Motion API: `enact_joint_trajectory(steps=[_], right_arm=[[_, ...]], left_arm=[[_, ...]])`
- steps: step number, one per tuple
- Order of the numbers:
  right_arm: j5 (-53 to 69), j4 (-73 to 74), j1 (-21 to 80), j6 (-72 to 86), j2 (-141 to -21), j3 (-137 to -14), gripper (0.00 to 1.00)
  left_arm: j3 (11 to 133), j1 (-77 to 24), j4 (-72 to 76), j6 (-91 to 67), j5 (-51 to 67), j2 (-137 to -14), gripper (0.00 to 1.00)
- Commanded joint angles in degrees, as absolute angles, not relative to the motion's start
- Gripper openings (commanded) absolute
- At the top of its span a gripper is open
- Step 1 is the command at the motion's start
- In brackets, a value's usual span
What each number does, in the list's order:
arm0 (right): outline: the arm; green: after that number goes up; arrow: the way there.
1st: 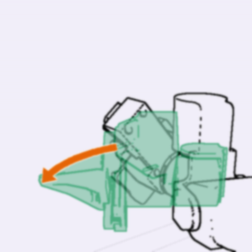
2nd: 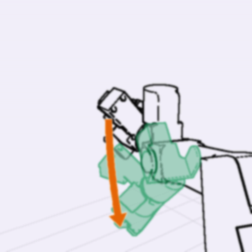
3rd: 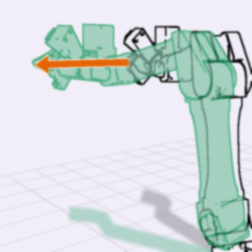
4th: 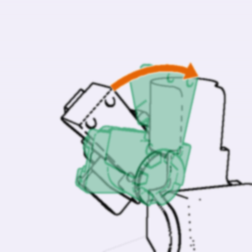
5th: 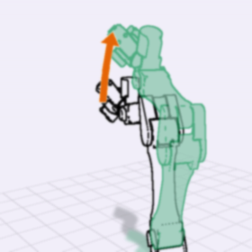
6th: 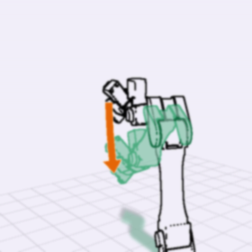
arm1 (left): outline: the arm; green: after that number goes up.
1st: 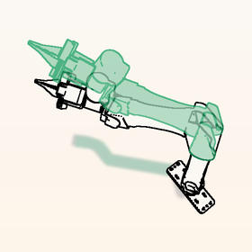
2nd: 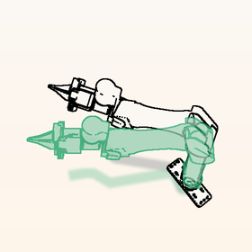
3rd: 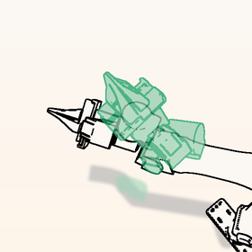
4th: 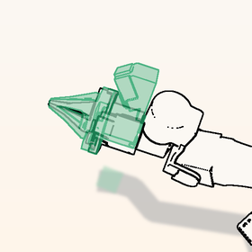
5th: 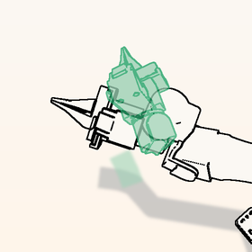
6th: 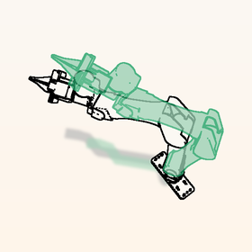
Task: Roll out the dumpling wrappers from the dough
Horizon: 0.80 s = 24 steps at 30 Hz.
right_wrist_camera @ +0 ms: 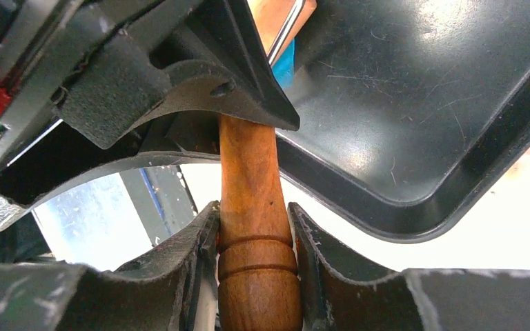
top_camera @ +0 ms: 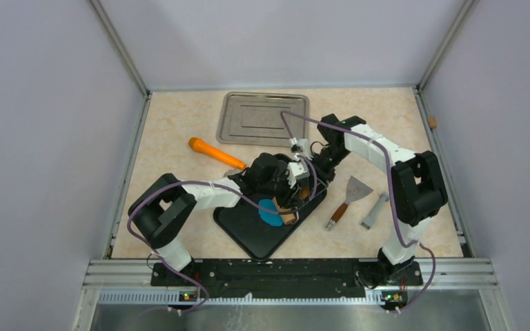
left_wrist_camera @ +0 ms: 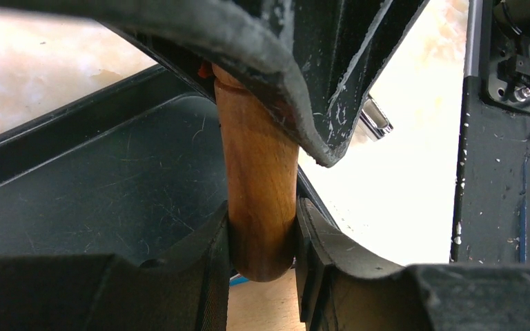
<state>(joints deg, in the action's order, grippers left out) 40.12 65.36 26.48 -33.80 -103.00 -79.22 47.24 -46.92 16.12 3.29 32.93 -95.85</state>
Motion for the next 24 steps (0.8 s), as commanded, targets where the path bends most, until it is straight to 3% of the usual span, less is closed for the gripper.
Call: enact_joint_trajectory(steps=[1, 11, 24], right_arm=[[41.47, 57.84, 28.4, -37.01, -98.75, -76.26, 0.0], [41.73, 50.42, 32.38, -33.43, -99.59, -73.82, 0.0], [35.01, 56.04, 32.7, -33.54, -99.32, -81.09, 0.0]], left_arm=[[46.43, -47.29, 11.27, -0.57, 35.74, -95.57, 0.0], [41.13, -47.03, 8.57, 2.76, 32.63, -91.21, 0.0], [43.41, -46.25, 12.16, 2.05, 32.81, -92.53, 0.0]])
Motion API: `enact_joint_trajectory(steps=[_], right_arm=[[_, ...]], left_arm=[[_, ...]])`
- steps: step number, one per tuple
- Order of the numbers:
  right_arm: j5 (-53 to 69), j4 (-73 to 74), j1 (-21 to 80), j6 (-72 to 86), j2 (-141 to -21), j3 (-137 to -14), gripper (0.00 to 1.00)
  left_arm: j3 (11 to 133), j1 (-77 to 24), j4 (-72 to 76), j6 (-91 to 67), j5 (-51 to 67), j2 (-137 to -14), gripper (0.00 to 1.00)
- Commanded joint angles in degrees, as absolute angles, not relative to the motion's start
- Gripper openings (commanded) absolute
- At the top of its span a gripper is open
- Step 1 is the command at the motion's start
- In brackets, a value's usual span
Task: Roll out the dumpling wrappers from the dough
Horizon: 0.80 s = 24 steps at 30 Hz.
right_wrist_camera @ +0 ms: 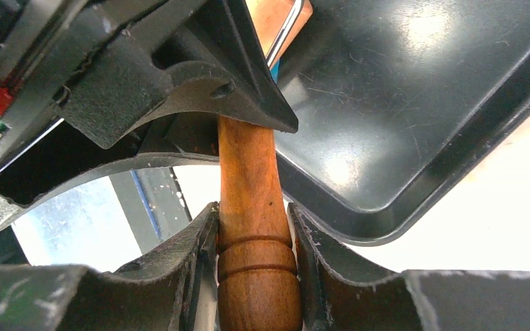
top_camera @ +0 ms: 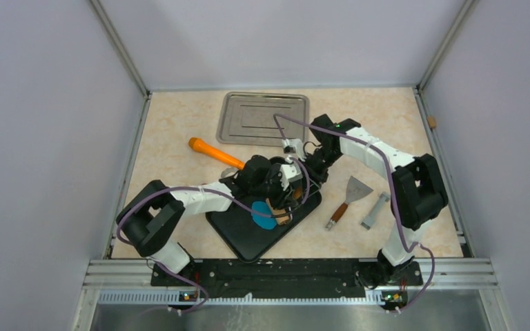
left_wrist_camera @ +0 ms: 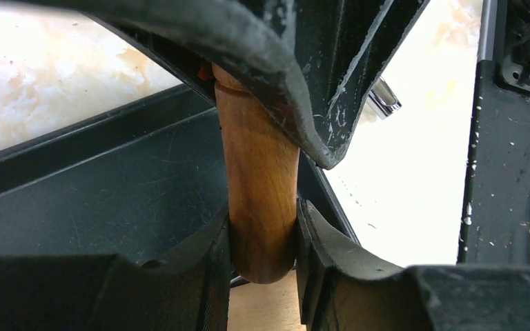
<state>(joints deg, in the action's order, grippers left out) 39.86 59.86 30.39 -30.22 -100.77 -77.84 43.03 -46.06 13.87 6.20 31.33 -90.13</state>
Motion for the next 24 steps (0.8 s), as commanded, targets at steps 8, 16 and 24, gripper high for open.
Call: enact_joint_trajectory(steps=[8, 16, 24], right_arm=[[28.16, 57.28, 30.24, -33.56, -97.29, -80.06, 0.0], [32.97, 59.65, 30.25, -31.12, -94.86, -83.52, 0.0], [38.31, 56.66, 34.68, -30.93, -98.92, -83.21, 0.0]], left_arm=[[49.97, -46.62, 17.93, 5.44, 33.56, -103.62, 0.0], [54.67, -44.61, 11.52, 6.59, 34.89, -99.26, 0.0], [46.18, -43.33, 4.39, 4.77, 34.65, -89.2, 0.0]])
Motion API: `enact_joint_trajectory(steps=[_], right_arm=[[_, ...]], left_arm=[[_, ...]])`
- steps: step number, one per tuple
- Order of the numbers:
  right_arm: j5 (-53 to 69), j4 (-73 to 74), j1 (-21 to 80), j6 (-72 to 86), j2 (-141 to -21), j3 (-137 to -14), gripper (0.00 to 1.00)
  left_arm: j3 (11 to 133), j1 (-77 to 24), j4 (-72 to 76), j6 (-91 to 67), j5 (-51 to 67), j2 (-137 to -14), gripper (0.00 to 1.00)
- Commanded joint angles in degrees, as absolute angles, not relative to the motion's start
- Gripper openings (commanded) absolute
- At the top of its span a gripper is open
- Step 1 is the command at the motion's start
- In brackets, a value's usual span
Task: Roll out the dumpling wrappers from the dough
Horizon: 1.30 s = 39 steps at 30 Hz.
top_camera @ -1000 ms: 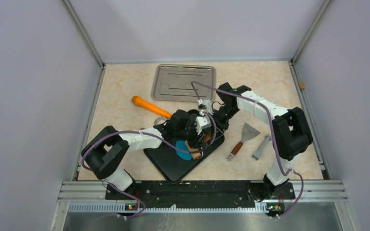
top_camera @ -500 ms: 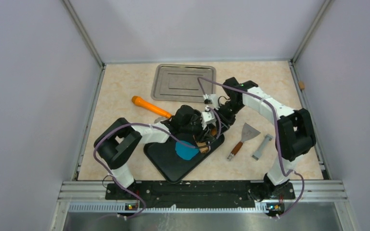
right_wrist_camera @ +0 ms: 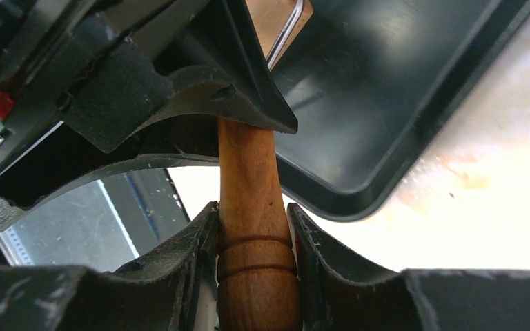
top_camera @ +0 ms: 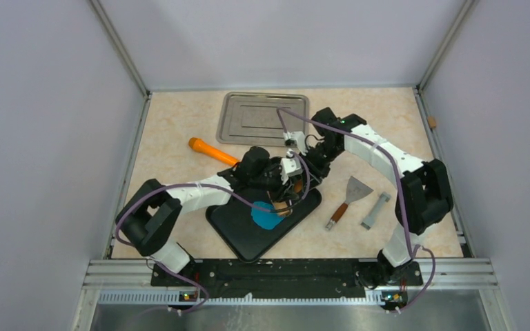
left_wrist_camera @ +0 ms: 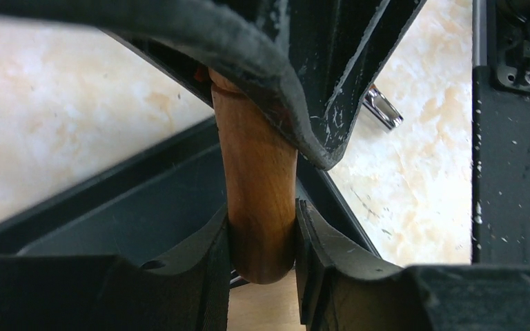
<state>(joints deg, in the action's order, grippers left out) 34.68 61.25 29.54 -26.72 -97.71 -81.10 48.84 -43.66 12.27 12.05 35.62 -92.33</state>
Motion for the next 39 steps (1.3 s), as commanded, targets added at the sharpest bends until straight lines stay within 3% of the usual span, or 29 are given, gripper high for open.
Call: enact_joint_trajectory(steps=[1, 10, 26, 39], right_arm=[[38.97, 56.7, 34.9, -30.94, -99.59, -83.32, 0.0], [38.73, 51.58, 37.89, -28.83, -100.45, -80.33, 0.0], [30.97, 54.78, 33.58, -28.48, -99.81, -75.58, 0.0], [31.73, 59.83, 31.35, -30.64, -93.72, -81.61, 0.0]], left_arm=[[44.94, -43.33, 4.77, 4.33, 34.65, -88.3, 0.0], [37.04, -43.87, 9.07, 2.31, 32.89, -85.2, 0.0], [44.24, -48.37, 24.65, -2.13, 32.77, -106.02, 0.0], [49.37, -47.82, 15.53, 1.56, 32.53, -95.98, 0.0]])
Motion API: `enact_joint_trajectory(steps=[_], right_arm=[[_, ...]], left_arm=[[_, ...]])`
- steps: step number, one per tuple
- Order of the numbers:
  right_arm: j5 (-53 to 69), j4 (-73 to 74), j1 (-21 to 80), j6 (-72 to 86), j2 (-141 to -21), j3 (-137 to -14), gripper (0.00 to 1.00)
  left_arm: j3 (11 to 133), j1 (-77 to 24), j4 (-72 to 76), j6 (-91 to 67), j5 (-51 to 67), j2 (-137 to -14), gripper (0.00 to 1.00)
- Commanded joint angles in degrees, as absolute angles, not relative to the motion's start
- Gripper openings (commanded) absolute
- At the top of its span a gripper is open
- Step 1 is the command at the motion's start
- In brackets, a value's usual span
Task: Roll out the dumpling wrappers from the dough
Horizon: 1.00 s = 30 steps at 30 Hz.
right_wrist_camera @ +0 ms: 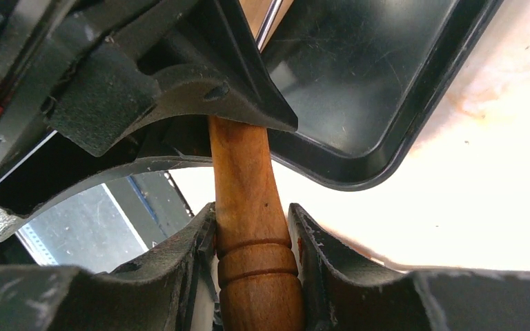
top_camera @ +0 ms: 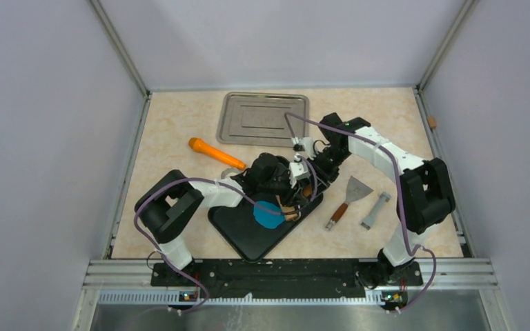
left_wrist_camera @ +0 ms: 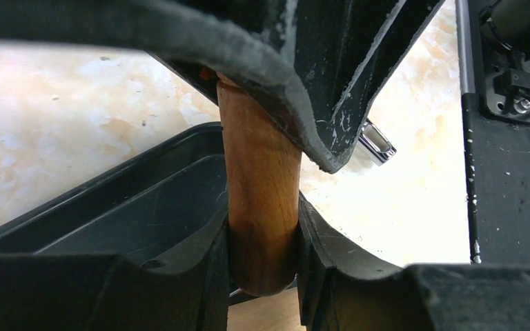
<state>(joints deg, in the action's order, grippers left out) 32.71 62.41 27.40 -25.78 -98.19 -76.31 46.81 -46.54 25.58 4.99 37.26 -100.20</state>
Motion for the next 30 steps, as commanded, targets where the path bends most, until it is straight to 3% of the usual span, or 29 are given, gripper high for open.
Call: enact_joint_trajectory(steps=[1, 7, 30], right_arm=[[31.89, 60.24, 31.52, -30.78, -93.69, -82.75, 0.0], [34.39, 63.7, 32.11, -30.86, -94.05, -88.27, 0.0], [35.31, 59.42, 39.56, -40.89, -103.5, -84.79, 0.0]], left_arm=[[49.12, -47.69, 14.94, 1.99, 32.3, -94.81, 0.0], [50.07, -46.27, 10.81, 1.48, 32.18, -91.01, 0.0], [35.53, -46.23, 10.12, 0.18, 30.31, -90.43, 0.0]])
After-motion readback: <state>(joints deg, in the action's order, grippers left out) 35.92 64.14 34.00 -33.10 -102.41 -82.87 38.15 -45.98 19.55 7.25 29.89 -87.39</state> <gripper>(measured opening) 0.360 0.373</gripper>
